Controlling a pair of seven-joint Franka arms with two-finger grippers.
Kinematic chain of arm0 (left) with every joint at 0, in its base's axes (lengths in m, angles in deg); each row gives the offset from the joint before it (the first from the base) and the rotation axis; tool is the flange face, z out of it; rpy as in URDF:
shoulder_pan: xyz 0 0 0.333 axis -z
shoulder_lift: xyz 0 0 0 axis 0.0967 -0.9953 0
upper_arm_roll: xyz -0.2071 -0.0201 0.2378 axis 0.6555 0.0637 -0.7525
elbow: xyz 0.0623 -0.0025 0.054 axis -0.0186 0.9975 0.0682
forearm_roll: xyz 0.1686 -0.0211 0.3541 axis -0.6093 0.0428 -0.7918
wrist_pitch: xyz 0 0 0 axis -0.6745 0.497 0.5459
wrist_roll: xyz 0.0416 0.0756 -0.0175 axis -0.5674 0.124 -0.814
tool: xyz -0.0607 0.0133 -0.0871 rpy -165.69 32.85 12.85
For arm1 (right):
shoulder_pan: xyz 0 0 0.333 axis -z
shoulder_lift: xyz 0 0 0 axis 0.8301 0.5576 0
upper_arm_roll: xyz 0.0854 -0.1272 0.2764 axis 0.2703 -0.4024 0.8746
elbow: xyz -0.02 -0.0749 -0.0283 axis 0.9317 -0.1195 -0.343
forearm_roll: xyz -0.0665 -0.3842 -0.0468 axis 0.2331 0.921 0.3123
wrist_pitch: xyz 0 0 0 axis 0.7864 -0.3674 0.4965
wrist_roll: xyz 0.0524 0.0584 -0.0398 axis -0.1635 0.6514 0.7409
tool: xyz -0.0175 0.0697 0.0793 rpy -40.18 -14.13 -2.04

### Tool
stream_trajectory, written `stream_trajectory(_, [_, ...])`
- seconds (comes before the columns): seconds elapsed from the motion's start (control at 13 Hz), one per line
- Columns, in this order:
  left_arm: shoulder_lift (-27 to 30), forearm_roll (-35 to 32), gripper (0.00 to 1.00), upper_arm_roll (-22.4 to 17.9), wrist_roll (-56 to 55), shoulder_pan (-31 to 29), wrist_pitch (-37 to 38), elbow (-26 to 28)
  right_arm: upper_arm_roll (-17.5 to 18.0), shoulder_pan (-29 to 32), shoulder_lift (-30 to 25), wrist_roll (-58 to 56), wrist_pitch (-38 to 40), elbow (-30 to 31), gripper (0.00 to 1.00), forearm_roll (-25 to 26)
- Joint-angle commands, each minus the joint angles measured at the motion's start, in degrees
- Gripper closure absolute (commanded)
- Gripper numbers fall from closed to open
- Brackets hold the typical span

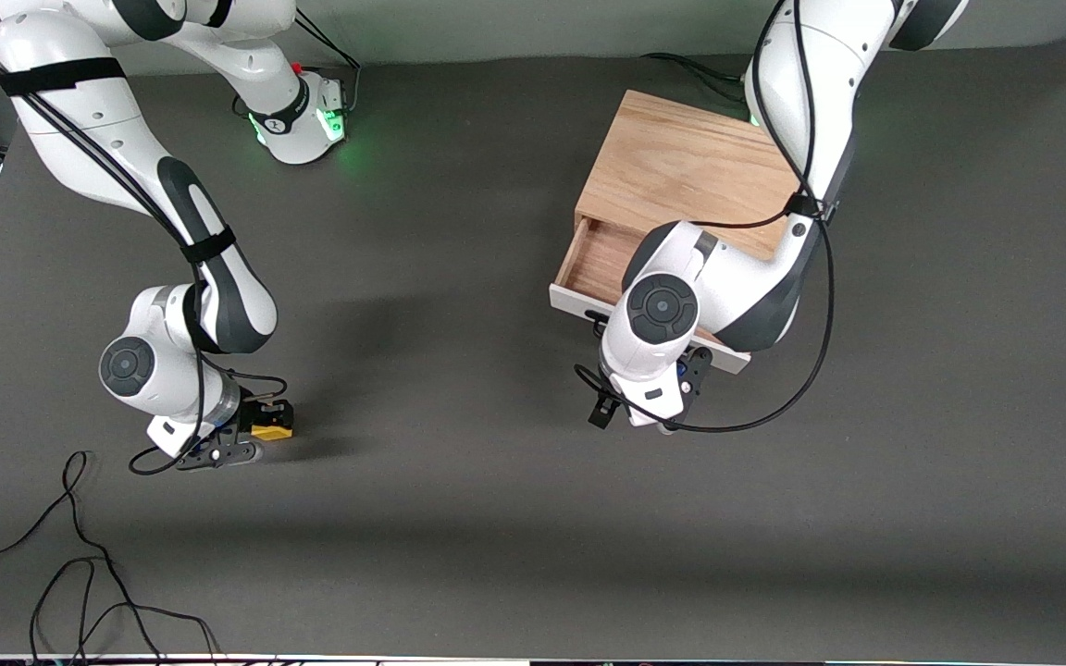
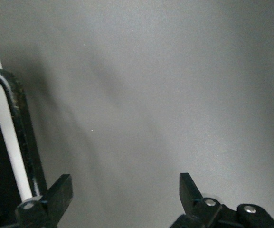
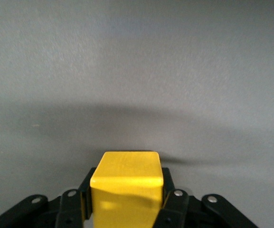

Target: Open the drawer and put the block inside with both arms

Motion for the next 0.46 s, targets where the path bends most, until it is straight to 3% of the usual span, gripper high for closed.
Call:
stream_trajectory(0.0, [-0.7,-0.9,0.0,-0.3,-0.7,0.2,0.9,-2.9,0.2,0.4,-0.9,-0.6,6.2,-4.6,0.73,-0.1])
stream_trajectory(0.38, [1.0,-2.0,0.0,-1.9,0.1,0.1,3.2,-4.3,0.2,-0.1,-1.1,-0.2,24.3,-18.5,0.76,0.3])
